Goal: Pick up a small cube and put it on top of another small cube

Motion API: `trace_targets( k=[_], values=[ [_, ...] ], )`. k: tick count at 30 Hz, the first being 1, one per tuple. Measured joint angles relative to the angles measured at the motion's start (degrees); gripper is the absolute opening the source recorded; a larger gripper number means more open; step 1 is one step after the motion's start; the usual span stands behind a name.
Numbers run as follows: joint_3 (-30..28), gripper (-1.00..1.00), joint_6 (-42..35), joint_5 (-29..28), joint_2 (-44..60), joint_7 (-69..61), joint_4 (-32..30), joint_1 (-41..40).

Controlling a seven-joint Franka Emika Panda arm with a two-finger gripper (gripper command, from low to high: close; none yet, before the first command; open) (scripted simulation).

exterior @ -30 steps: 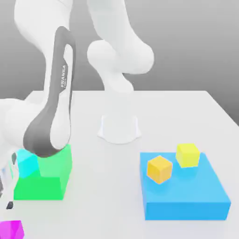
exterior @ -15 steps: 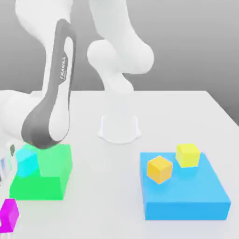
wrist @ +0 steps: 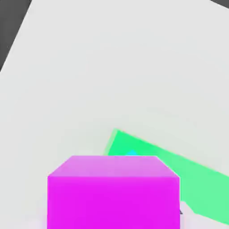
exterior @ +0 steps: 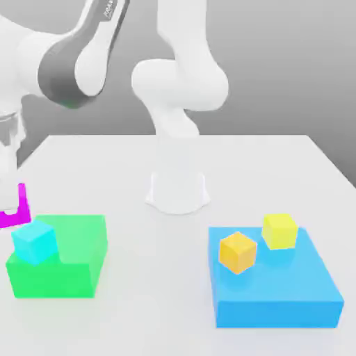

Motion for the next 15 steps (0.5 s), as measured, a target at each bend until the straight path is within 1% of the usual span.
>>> trace_targets(
  k=[4, 5, 11, 13, 15],
  values=[
    [-0.53, -1.00, 8.09, 1.44, 5.13, -2.16, -2.93, 0.21],
    [-0.57, 1.00, 9.32, 1.58, 6.02, -2.30, -3.27, 0.23],
    [-0.58, 1.00, 9.91, 1.55, 6.47, -2.30, -3.44, 0.23],
    [-0.51, 1.00, 7.25, 1.18, 4.48, -2.03, -2.78, 0.15],
    [-0.36, 1.00, 2.85, 0.66, 1.18, -1.64, -1.66, 0.02]
  ],
)
